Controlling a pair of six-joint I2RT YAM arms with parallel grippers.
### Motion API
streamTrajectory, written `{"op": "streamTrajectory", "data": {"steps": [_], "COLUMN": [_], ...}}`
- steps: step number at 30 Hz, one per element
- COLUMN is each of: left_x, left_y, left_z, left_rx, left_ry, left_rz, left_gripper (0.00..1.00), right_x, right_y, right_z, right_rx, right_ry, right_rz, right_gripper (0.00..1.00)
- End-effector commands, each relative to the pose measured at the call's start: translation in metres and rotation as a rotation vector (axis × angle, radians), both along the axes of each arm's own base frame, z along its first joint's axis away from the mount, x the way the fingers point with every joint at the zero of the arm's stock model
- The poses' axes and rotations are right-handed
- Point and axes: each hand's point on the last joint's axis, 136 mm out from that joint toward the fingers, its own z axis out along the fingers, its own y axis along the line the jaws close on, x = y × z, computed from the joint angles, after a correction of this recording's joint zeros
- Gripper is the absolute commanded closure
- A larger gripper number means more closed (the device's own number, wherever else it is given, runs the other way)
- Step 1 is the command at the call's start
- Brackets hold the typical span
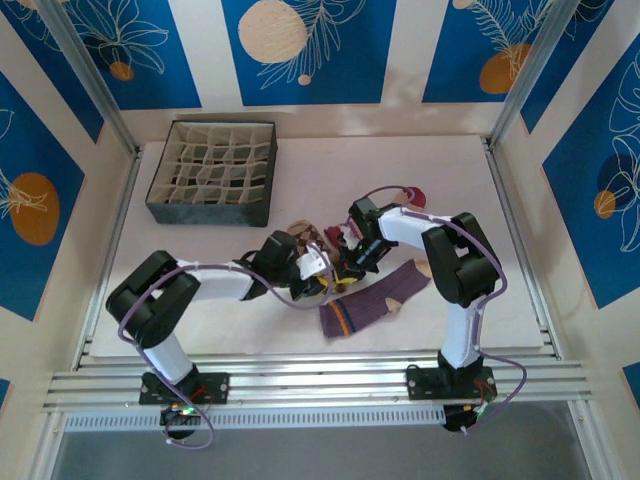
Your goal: Roll the socks
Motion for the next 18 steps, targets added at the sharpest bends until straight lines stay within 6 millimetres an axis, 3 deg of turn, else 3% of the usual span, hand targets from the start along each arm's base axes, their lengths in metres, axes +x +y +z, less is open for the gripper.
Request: {"op": "streamTrajectory", "data": {"steps": [1, 7, 18], "left_x": [-0.003, -0.017, -0.025], "left_y": [0.007, 0.012, -0.004], "left_z": [0.014, 0.028, 0.014], "left_rx": [-0.008, -0.043, 0.065], "left_ry": [-0.124, -0.306, -0.465], "left_rz": [-0.047, -0.118, -0.21], "left_gripper": [0.66, 0.64, 0.61], "right_x": [-0.012, -0.014, -0.015], "right_y": [-0.015, -0.013, -0.013], "right_z": [-0.019, -0.02, -0.02], "right_rx": [-0.104, -0.108, -0.109], "right_ry": [0.054, 0.073, 0.09], "right_rz": [0.031, 0.053, 0.069], "right_gripper": [1.0, 1.0, 1.0]}}
